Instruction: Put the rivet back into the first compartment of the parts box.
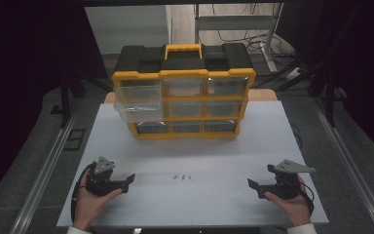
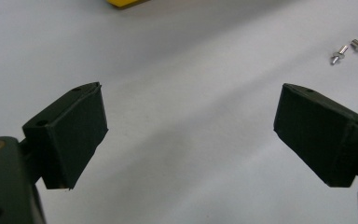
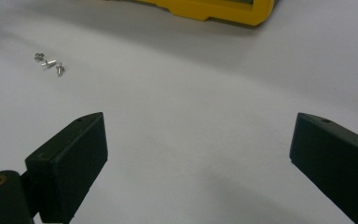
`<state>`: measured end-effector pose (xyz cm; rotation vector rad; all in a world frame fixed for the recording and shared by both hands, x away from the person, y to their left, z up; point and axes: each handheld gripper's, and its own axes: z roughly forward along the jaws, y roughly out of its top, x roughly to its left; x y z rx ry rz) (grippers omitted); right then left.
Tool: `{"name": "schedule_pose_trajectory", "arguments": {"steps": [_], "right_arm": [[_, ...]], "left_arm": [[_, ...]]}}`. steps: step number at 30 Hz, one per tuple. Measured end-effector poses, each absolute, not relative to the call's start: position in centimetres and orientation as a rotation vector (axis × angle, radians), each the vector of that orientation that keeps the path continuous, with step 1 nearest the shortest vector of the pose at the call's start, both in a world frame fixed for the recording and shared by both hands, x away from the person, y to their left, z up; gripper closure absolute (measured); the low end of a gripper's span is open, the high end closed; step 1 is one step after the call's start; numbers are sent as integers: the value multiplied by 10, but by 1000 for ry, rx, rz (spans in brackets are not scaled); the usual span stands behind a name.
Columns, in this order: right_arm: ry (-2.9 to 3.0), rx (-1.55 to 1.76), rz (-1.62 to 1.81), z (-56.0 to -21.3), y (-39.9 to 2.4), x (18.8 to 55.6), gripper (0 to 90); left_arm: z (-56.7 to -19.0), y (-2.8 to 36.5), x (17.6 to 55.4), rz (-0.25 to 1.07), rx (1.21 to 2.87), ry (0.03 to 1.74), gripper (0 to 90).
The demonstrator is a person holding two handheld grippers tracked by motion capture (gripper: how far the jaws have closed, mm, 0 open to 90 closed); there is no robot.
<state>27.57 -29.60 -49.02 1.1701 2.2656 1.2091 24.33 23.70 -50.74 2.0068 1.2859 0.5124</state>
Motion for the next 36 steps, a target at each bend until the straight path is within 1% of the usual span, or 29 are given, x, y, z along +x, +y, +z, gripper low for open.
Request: {"name": "schedule_pose_trajectory", "arguments": {"steps": [6, 25, 36], "right_arm": [[2285, 1157, 1201, -491, -296, 278, 39], [2311, 1187, 1163, -494, -292, 290, 55], [2312, 1170, 1175, -492, -295, 287, 62]], "left_arm": [[-506, 238, 241, 545, 1996, 1304, 97], [-503, 249, 240, 538, 1986, 1336, 107], [-494, 236, 242, 522, 2025, 1316, 118]]}}
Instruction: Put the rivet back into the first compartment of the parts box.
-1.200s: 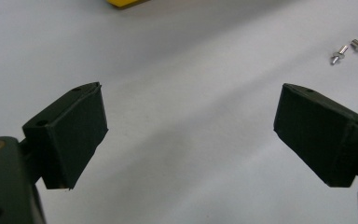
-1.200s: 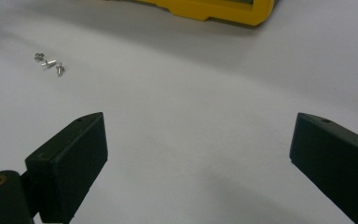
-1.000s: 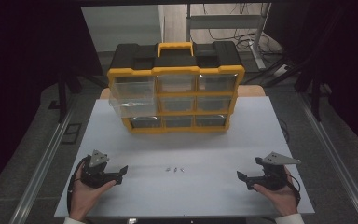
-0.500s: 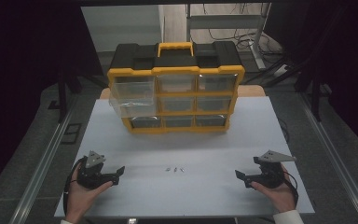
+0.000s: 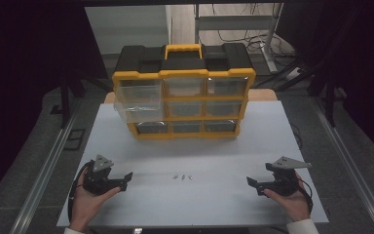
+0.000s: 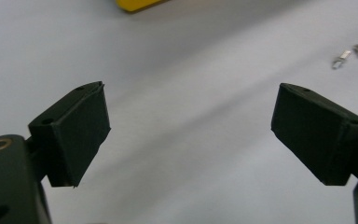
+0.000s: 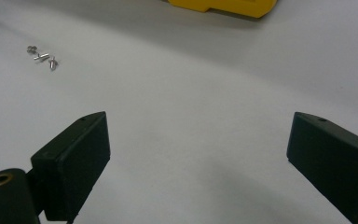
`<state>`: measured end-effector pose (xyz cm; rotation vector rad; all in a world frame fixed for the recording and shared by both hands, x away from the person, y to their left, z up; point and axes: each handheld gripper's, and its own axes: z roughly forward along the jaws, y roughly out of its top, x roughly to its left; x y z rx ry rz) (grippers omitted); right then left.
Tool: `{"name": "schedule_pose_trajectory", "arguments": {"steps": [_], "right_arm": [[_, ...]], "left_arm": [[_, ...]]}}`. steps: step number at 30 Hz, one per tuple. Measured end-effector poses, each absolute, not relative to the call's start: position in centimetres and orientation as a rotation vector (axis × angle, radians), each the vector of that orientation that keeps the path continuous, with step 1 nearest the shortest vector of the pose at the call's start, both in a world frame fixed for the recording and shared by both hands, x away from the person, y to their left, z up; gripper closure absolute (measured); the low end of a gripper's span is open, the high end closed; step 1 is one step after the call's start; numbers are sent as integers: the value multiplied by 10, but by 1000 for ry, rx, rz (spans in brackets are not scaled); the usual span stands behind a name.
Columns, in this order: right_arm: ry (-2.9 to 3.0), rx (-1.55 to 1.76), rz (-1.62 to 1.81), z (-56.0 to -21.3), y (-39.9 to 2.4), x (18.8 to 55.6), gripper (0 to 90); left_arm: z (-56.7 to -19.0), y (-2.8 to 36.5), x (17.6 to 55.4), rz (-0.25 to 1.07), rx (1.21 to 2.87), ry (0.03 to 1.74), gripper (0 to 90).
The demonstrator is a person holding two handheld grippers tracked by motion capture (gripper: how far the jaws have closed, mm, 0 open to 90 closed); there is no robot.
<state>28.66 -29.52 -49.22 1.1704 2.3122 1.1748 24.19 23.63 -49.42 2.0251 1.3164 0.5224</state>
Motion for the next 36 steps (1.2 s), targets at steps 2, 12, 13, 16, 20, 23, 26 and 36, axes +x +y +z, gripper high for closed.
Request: {"name": "schedule_pose_trajectory", "arguments": {"steps": [2, 12, 13, 16, 20, 23, 26, 36], "right_arm": [[2309, 1174, 1181, -492, -297, 286, 63], [2306, 1179, 1184, -492, -301, 281, 62], [2306, 1179, 1184, -492, -301, 281, 62], [2309, 1189, 1181, -492, -301, 279, 62], [2313, 1185, 1178, -493, -302, 279, 63], [2316, 1186, 1176, -493, -302, 278, 64], [2318, 1185, 1174, -493, -303, 278, 64], [2332, 1180, 1158, -494, -300, 279, 66]], "left_arm": [[-491, 232, 242, 507, 2044, 1302, 120], [-481, 210, 253, 428, 2109, 1209, 131], [-481, 210, 253, 428, 2109, 1209, 132], [-477, 197, 260, 394, 2142, 1159, 132], [-474, 184, 265, 377, 2169, 1120, 132], [-474, 178, 267, 367, 2179, 1106, 131], [-473, 170, 271, 355, 2198, 1083, 131], [-475, 141, 281, 301, 2273, 1013, 132]]}}
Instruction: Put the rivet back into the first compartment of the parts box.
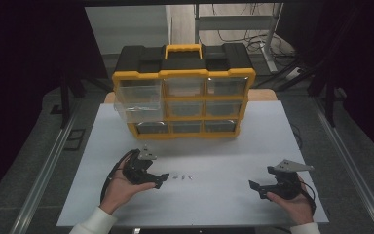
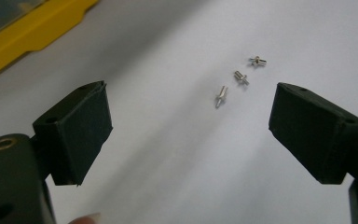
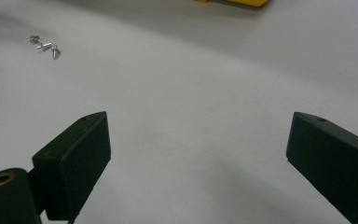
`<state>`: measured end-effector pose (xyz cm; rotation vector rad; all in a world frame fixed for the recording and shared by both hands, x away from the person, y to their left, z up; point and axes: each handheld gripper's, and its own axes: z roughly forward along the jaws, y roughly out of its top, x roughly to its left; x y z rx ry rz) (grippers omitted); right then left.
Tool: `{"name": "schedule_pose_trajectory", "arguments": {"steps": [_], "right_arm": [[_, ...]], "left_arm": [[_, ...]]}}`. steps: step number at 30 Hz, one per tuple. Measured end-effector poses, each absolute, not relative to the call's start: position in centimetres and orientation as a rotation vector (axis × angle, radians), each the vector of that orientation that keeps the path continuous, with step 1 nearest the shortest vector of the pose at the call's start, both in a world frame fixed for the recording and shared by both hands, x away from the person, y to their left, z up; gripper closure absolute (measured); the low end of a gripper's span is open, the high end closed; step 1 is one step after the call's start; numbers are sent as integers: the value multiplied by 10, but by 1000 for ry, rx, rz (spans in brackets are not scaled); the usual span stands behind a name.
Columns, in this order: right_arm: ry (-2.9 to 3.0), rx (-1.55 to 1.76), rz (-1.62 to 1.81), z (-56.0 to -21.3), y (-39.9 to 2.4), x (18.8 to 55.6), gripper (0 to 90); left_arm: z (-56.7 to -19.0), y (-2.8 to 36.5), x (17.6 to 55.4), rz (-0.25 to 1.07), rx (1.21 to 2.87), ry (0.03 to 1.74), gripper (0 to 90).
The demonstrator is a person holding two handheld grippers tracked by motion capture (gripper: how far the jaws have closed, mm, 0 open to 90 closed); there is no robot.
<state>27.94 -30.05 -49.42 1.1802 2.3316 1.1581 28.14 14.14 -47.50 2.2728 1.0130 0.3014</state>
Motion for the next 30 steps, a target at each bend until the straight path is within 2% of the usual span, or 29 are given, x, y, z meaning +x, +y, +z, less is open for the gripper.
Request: {"name": "schedule_pose_trajectory", "arguments": {"steps": [14, 25, 27, 28, 30], "right_arm": [[2343, 1171, 1134, -496, -299, 280, 67], [2347, 1166, 1120, -497, -299, 280, 68], [2347, 1167, 1120, -496, -299, 280, 68], [2346, 1167, 1120, -496, -299, 280, 69], [2346, 1169, 1119, -496, -299, 280, 69]], "left_arm": [[-490, 107, 299, 228, 2407, 951, 163], [-504, 93, 313, 200, 2487, 958, 275], [-506, 91, 314, 208, 2503, 943, 310], [-507, 89, 313, 235, 2519, 933, 361], [-507, 87, 312, 235, 2510, 934, 377]]}}
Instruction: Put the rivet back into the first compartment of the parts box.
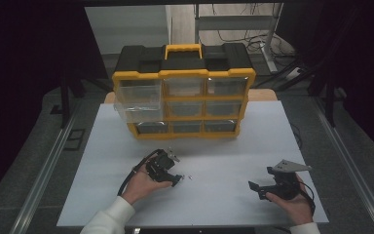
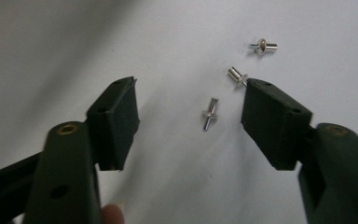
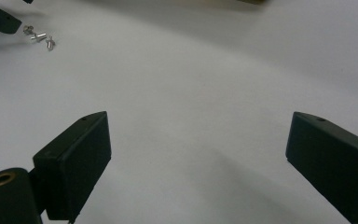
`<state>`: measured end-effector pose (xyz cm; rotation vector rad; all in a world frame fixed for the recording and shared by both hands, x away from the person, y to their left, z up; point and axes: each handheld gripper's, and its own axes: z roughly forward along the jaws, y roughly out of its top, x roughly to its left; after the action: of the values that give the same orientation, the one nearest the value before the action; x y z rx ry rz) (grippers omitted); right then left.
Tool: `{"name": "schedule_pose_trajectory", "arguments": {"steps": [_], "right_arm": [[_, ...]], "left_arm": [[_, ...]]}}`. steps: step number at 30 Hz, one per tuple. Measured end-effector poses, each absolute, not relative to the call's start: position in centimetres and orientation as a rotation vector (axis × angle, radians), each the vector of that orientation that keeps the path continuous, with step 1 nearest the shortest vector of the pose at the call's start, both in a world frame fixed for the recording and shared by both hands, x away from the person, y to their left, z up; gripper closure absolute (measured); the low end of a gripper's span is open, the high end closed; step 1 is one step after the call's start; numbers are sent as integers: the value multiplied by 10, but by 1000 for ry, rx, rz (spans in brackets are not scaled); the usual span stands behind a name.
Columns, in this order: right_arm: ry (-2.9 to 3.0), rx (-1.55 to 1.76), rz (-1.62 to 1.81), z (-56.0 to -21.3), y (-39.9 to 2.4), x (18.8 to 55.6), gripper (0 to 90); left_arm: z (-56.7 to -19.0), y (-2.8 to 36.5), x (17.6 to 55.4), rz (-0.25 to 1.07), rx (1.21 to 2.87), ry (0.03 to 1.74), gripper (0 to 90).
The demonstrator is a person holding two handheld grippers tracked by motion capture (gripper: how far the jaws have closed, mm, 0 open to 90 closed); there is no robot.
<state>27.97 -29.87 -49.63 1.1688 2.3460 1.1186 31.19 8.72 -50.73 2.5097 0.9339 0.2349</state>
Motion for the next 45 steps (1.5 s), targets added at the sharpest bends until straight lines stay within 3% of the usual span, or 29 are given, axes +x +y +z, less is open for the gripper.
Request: {"name": "schedule_pose_trajectory", "arguments": {"steps": [19, 31, 45], "right_arm": [[2353, 1163, 1114, -497, -299, 280, 70], [2347, 1163, 1120, -496, -299, 280, 71], [2348, 1165, 1118, -496, -298, 280, 72]], "left_arm": [[-512, 84, 317, 74, 2579, 857, 810], [-507, 92, 316, 27, 2550, 869, 829], [-463, 138, 304, 51, 2385, 938, 829]]}}
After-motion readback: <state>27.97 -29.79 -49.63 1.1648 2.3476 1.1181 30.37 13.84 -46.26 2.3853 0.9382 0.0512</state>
